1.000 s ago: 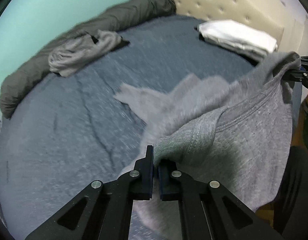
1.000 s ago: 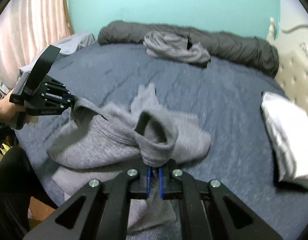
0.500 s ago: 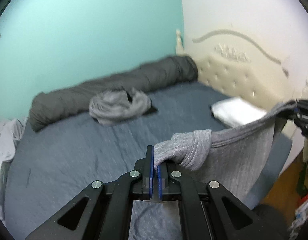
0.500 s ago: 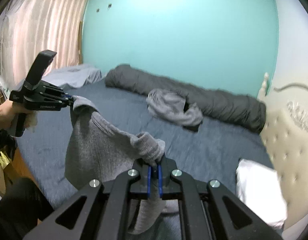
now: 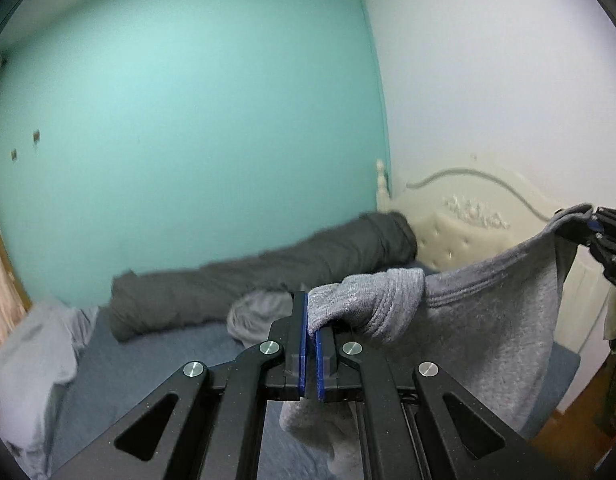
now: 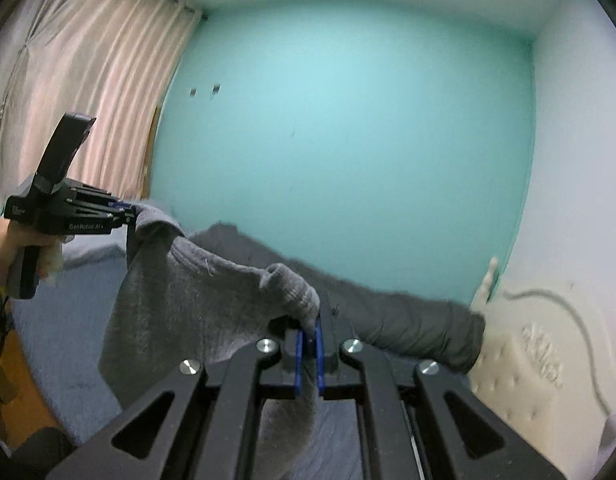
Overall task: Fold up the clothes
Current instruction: 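Raise the sweatshirt high with both tools, letting it hang open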
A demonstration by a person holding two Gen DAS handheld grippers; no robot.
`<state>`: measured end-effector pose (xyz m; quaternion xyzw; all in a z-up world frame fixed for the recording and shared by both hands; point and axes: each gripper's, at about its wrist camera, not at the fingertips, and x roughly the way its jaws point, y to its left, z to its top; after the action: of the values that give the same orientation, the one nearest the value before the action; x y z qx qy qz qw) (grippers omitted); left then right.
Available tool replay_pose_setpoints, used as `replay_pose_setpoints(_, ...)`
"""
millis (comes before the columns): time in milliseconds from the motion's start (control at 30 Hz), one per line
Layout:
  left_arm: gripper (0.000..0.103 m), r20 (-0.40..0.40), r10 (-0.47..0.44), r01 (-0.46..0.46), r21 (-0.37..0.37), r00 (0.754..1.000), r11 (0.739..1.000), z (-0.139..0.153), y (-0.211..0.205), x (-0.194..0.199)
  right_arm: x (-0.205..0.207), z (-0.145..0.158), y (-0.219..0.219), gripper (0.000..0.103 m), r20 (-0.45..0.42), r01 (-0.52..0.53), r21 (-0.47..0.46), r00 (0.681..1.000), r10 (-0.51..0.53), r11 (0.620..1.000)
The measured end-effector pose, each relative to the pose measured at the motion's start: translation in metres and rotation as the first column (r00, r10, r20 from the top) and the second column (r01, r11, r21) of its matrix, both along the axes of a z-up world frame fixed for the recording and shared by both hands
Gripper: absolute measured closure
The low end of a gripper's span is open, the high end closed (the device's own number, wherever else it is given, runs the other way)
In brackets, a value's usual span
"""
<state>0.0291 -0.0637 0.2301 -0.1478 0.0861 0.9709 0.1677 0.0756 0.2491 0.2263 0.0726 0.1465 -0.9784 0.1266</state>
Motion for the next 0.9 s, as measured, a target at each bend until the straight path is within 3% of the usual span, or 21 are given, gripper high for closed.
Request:
replay_pose_setpoints(100,0.1,-0.046,0.009,-0.009,-0.002,0.999,1.0,0.033,-0.004,0.016,0.011,0.034,-0.006,0.099,-0.045,0.006,0.019,0.999,-0.005,1.0)
replay_pose_setpoints(233,0.1,-0.062,0.017,-0.018,-0.016,0.998,1.0,0.043,-0.008,0.026,0.018,0.052,-0.008,0.099,-0.071,0.02,0.015,0.997,-0.019,1.0)
replay_pose_setpoints(600,0.1,-0.083,0.06,-0.066,-0.068,0.995,0.996,0.033,-0.017,0.045,0.033,0.046,-0.024,0.099,-0.086,0.01,0.028,0.996,-0.007,1.0)
replay_pose_setpoints(900,0.101,-0.105,0.079,-0.084,-0.039,0.991,0.996,0.038,-0.031,0.065,0.042,0.043,-0.03,0.099,-0.102,-0.008,0.022,0.995,0.01,1.0)
